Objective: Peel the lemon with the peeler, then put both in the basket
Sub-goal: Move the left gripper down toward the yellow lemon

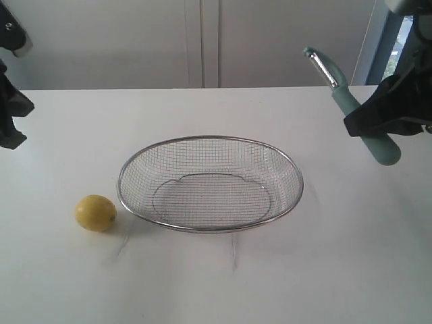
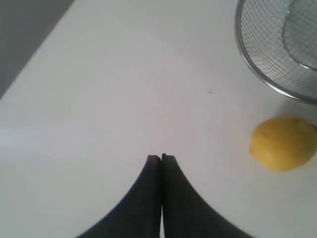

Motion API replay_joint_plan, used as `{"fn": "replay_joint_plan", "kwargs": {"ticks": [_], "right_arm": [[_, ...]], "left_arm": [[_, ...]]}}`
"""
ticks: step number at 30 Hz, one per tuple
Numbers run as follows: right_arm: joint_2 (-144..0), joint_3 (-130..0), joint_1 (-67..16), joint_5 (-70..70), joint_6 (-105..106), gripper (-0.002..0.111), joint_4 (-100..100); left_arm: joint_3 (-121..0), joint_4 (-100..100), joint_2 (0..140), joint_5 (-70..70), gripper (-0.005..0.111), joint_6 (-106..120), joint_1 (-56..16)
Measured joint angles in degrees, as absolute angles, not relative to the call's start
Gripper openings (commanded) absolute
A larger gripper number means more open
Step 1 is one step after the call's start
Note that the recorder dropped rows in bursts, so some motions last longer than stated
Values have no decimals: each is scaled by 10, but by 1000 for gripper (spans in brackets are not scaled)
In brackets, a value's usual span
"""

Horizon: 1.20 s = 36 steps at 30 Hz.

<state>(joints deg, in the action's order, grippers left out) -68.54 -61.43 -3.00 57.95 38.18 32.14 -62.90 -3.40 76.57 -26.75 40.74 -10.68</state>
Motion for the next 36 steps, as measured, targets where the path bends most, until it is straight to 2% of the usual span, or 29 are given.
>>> {"fn": "replay_joint_plan", "kwargs": {"ticks": [10, 19, 21, 23, 28, 29, 36], "right_arm": [[-685, -614, -30, 580, 382, 0, 321], [-685, -614, -30, 580, 382, 0, 321], [-685, -614, -30, 580, 382, 0, 321], [-685, -614, -30, 580, 382, 0, 321], [-685, -614, -30, 580, 382, 0, 321], [-685, -614, -30, 580, 382, 0, 321], [-685, -614, -30, 580, 382, 0, 321]], "left_arm": [[-719, -64, 866, -436, 0, 424, -144], [-713, -75, 890, -454, 0, 576, -186], [-704, -77, 890, -450, 5, 657, -192], [-690, -78, 890, -449, 19, 730, -193], [-660, -78, 890, -421, 70, 810, -193], [-655, -78, 890, -410, 74, 819, -193], [-637, -93, 915, -380, 74, 870, -193]]}}
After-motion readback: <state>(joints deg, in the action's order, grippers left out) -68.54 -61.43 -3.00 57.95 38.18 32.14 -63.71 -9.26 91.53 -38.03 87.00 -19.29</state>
